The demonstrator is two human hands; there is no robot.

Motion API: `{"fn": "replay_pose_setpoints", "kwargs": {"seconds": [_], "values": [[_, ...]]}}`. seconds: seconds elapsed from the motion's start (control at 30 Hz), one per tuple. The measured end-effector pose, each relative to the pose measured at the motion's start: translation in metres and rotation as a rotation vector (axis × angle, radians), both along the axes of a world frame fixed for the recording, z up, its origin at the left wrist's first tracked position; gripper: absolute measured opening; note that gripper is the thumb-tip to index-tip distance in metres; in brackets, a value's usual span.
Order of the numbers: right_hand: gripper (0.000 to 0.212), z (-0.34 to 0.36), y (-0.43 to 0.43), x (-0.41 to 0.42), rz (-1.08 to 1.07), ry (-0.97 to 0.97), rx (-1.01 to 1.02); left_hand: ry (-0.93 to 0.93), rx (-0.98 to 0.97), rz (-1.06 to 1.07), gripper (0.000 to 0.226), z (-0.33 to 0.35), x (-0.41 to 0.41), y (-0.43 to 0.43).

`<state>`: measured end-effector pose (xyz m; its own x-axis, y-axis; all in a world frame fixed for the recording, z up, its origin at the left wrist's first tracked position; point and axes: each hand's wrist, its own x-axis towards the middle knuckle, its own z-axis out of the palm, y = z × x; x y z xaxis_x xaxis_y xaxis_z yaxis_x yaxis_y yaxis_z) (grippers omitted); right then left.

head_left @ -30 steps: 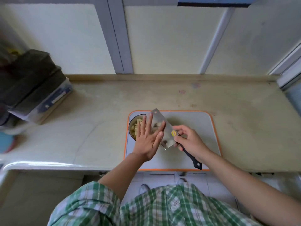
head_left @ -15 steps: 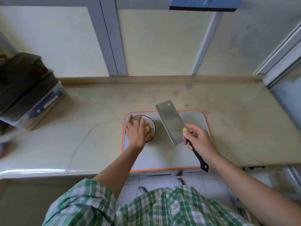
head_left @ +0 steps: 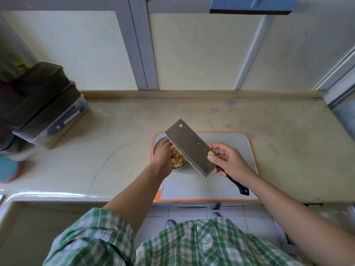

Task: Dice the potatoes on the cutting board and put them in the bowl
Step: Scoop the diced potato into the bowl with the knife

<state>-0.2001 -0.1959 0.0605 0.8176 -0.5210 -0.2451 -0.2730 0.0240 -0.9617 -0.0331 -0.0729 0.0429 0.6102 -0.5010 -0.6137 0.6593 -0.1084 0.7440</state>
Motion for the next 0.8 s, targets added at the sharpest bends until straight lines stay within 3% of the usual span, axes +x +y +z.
{"fn": "replay_pose_setpoints", "kwargs": {"seconds": [0.1, 0.3, 0.57, 0.7, 0.8], "values": [[0.023, -0.006, -0.001, 0.004, 0.035, 0.045, 0.009, -0.038, -0.012, 0.001, 0.027, 0.005, -0.002, 0.003], [0.023, -0.016, -0.010, 0.007, -0.019, 0.047, 0.011, -0.029, 0.073, 0.116, 0.012, 0.003, 0.002, 0.007], [0.021, -0.022, -0.008, 0.013, -0.024, 0.066, -0.011, 0.038, -0.037, 0.153, 0.016, 0.000, 0.005, 0.008], [0.019, -0.023, -0.011, 0.014, -0.048, 0.058, -0.023, 0.052, -0.049, 0.162, 0.053, -0.006, 0.012, 0.012], [0.018, -0.022, -0.007, 0.017, 0.009, 0.059, -0.049, 0.112, -0.160, 0.130, 0.070, -0.004, 0.013, 0.017]]}}
